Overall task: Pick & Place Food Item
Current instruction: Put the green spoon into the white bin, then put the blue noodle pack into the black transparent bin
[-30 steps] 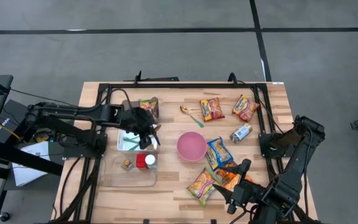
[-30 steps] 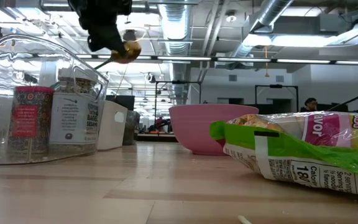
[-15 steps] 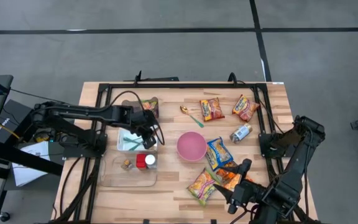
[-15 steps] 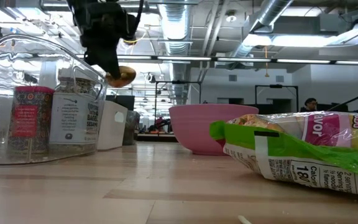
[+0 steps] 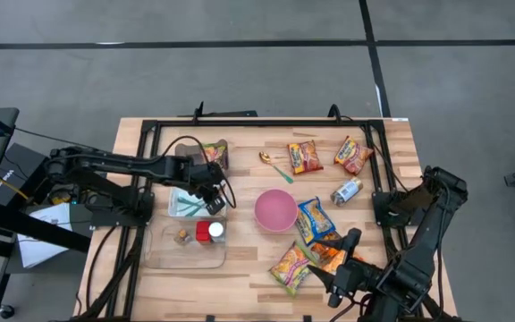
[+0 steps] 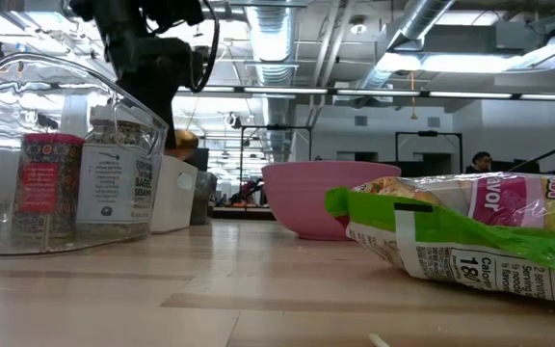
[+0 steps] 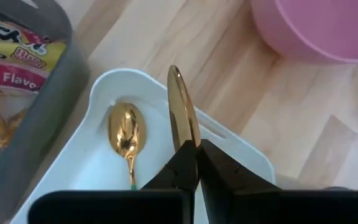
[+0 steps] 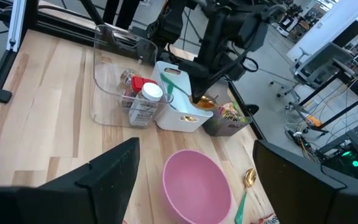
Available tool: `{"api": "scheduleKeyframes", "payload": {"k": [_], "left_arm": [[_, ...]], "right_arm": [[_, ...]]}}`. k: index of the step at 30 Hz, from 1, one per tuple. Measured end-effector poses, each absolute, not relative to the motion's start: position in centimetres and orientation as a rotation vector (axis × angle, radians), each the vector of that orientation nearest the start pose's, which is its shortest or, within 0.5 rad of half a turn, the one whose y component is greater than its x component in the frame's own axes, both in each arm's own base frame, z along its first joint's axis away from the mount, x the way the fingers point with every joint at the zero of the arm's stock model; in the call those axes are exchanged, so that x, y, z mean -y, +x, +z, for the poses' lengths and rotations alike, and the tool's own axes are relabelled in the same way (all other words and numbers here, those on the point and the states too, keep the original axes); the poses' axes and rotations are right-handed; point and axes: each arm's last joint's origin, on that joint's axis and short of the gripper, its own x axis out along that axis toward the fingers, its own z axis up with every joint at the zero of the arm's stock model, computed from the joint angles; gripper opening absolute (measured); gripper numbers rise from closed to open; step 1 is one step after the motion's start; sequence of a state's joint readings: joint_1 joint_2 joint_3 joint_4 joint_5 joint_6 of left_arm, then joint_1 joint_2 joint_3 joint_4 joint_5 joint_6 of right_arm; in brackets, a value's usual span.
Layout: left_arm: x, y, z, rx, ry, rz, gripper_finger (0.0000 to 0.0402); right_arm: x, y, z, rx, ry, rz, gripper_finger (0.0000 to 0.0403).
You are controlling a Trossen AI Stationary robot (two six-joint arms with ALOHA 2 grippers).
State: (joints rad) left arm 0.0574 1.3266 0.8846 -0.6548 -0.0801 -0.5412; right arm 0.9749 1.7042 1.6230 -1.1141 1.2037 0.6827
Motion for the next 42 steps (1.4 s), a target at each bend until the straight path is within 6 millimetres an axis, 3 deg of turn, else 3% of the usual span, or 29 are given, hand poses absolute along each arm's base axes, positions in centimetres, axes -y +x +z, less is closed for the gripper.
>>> {"api": "scheduleKeyframes", "payload": {"k": [6,14,26,36,42], "left_arm": [[-2.0,24.1,20.7,-1.061,-0.498,0.438,0.0005],[-2.0,24.0,20.3,-1.058,-0.504,0.432,0.0014],[-1.9,23.9,20.4,-1.067,-0.484,0.396,0.0093],[-1.5,22.2,23.6,-0.939,-0.514,0.259,0.0128],[-0.5,21.2,27.2,-0.695,-0.444,0.071,0.0127]], "right_arm": [[-26.0,20.9,33.2,-0.436,-0.396,-0.360,0.0307],[-26.0,20.9,33.2,-0.437,-0.395,-0.360,0.0307],[-26.0,20.9,33.2,-0.439,-0.394,-0.360,0.0307],[-25.9,20.9,33.2,-0.441,-0.387,-0.366,0.0307],[-25.7,20.8,33.1,-0.444,-0.369,-0.378,0.0307]]}}
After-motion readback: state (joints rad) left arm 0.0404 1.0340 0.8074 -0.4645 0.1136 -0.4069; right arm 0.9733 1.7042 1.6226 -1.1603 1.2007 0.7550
